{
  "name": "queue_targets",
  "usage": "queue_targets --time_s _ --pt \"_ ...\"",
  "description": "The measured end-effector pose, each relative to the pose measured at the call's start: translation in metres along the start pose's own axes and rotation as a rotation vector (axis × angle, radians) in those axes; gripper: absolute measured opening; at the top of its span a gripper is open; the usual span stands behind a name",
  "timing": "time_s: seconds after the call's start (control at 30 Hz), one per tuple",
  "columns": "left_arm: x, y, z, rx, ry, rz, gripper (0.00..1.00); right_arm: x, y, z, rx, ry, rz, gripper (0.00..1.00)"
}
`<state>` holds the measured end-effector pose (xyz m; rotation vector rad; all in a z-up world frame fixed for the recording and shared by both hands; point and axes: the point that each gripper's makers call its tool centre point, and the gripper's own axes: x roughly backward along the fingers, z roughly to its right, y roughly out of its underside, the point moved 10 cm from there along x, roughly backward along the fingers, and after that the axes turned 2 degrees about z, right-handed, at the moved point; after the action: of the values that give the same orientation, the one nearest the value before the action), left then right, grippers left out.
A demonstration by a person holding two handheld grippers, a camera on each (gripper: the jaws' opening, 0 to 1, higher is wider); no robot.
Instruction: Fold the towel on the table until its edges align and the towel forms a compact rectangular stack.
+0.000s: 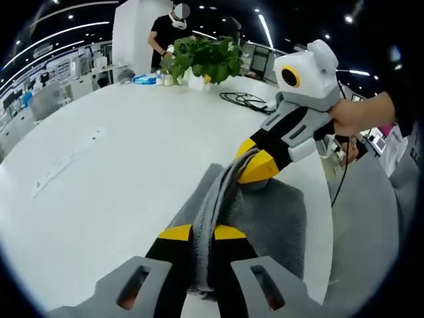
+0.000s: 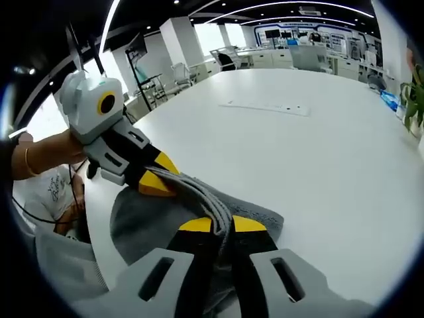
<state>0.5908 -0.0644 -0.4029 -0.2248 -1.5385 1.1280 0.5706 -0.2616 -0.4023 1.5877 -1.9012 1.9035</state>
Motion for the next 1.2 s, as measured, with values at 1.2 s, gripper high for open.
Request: queue_targets --time_s 1.2 --pt "0.034 0.011 -0.034 0.035 -0.224 -0.027 0.24 0.005 0.008 0.028 0.002 0.111 -0.023 0.23"
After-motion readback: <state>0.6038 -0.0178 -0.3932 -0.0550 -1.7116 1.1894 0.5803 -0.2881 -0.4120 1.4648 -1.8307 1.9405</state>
